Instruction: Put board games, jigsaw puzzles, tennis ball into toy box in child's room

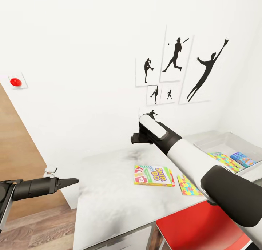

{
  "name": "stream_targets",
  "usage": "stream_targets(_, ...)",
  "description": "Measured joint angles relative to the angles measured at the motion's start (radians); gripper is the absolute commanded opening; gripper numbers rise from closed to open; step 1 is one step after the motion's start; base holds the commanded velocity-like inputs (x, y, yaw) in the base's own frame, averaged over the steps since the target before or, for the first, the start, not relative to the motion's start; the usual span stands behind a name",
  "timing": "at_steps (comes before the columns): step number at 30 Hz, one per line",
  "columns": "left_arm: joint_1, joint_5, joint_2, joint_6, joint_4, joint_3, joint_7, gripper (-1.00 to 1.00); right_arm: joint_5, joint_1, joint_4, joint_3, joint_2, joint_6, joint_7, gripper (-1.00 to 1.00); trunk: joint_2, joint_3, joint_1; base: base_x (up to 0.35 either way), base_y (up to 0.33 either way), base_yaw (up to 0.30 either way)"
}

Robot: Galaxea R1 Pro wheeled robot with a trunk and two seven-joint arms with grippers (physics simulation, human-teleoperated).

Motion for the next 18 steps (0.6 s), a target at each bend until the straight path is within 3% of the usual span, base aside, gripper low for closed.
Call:
stream_targets(4,0.000,0.004,0.005,0.000,0.000,0.001,0.000,1.00,0.001,0.011,0.006,0.000,-0.022,0.000,0.000,1.00,0.000,-0.001,0.000,0.000,0.000,-0.121)
stream_targets(11,0.000,0.007,0.009,0.000,-0.001,0.002,0.000,1.00,-0.001,0.015,0.119,0.000,-0.026,-0.001,0.014,1.00,0.000,-0.005,0.000,0.000,0.000,-0.147)
stream_targets(18,0.000,0.010,0.025,0.000,-0.005,0.001,-0.001,1.00,0.017,0.016,0.196,0.003,-0.027,-0.023,0.106,1.00,0.000,-0.007,0.000,0.000,0.000,-0.037)
